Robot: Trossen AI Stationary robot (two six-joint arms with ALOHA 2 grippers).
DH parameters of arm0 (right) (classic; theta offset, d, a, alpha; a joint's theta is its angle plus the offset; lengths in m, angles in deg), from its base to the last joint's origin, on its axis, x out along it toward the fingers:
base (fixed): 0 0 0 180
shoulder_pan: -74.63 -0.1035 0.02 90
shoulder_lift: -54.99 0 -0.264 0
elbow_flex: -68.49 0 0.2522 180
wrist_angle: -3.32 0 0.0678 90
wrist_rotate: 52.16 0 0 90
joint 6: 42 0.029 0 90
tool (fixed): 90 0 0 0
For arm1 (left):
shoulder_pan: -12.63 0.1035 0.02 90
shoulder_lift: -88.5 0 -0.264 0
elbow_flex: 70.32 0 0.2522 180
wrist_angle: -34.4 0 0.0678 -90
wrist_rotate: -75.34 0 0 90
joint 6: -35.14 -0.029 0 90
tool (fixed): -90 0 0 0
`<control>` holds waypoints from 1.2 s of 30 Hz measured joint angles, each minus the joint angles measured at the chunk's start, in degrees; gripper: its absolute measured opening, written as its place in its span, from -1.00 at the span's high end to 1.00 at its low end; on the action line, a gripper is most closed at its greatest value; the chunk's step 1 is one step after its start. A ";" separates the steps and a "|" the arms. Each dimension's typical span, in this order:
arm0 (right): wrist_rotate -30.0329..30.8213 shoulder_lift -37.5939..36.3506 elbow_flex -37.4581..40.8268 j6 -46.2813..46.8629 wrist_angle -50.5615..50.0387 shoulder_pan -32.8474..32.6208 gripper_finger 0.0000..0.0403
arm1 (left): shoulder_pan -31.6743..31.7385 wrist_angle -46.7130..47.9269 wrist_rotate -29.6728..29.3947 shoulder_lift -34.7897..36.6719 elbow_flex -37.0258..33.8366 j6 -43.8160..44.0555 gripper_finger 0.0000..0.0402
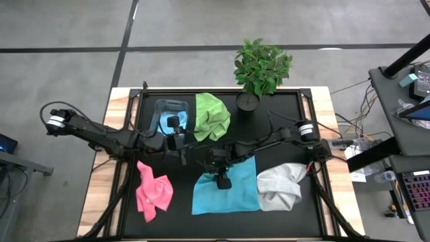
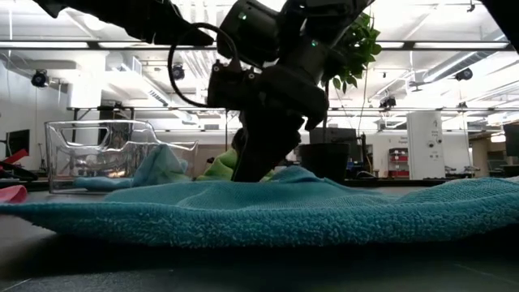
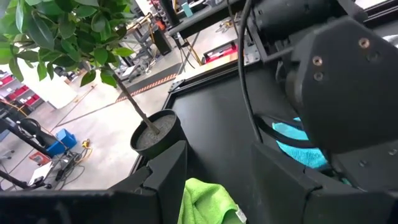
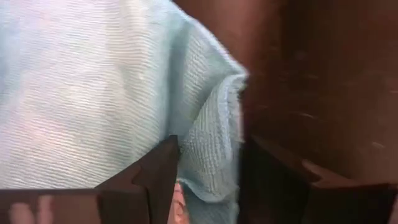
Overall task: Fold microfiber towels
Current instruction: Fold the blue microfiber towel
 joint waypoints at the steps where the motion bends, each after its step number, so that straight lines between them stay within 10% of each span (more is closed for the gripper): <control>1: -0.12 0.06 0.00 -0.12 0.18 -0.01 0.10 | 0.01 0.00 0.00 0.01 0.00 0.00 0.19; 17: -0.07 -0.72 0.00 -1.26 -0.17 1.04 0.64 | 0.02 -0.07 0.00 0.01 0.00 0.00 0.19; 36: -0.06 -0.92 -1.76 -2.54 -0.42 2.72 0.34 | 0.02 -0.07 0.00 0.01 0.00 0.00 0.19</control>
